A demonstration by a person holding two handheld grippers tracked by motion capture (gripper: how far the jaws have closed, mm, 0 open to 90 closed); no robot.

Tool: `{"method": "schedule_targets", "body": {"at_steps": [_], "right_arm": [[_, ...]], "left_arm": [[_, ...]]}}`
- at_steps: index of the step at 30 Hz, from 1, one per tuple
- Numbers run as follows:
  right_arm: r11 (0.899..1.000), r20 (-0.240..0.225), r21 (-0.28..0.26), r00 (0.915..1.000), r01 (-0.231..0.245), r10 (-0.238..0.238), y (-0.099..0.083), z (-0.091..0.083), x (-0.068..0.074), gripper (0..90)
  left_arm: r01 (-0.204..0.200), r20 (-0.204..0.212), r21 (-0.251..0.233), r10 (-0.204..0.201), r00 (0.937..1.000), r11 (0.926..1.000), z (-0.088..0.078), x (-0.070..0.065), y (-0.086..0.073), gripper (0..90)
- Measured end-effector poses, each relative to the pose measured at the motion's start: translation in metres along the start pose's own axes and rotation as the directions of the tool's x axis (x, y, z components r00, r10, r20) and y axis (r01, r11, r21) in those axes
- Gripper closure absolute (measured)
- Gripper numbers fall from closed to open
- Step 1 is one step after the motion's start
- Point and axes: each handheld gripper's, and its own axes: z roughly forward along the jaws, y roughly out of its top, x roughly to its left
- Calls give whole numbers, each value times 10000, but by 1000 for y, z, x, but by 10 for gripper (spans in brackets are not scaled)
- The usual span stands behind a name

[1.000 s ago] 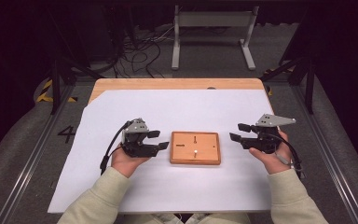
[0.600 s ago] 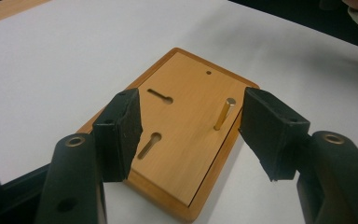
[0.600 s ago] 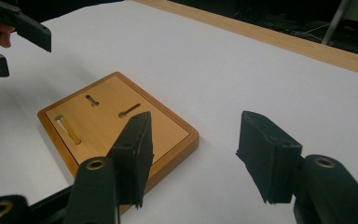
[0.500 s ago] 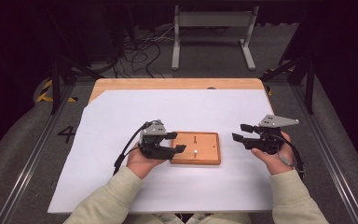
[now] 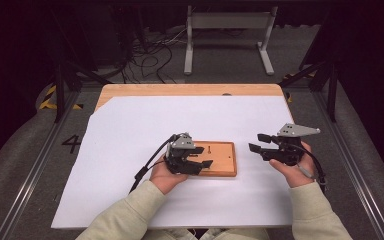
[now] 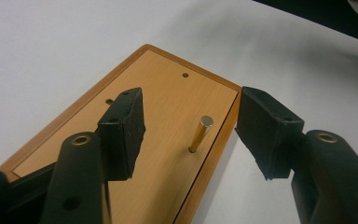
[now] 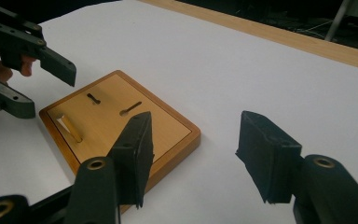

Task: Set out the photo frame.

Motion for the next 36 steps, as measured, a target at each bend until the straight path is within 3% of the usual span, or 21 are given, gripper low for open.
{"method": "schedule_targets", "body": {"at_steps": [11, 17, 19, 22, 25, 31, 36], "right_arm": [[10000, 19, 42, 10000, -80, 80, -3, -1, 0, 459], [9999, 0, 76, 9999, -124, 124, -5, -2, 0, 461], [9999, 31, 69, 9999, -127, 127, -6, -3, 0, 461], [9998, 46, 46, 9998, -177, 177, -6, -5, 0, 461], [9998, 48, 37, 9998, -203, 203, -7, -6, 0, 461], [9998, 27, 85, 9998, -178, 178, -8, -5, 0, 461], [9998, 28, 75, 9998, -177, 176, -7, -5, 0, 461]], "left_arm": [[-251, -71, 330, 253, 9997, 9991, 14, -4, -5, 581], [-389, 87, 591, 384, 9992, 9975, 23, -2, -8, 662], [-531, -21, 757, 535, 9986, 9957, 25, -1, -10, 687], [-687, 150, 730, 678, 9976, 9950, 27, -1, -11, 739], [-1068, 153, 781, 1059, 9943, 9912, 28, -4, -11, 826], [-1157, 110, 808, 1151, 9933, 9900, 28, -5, -11, 838], [-1753, 37, 789, 1755, 9845, 9814, 28, -6, -12, 841]]}}
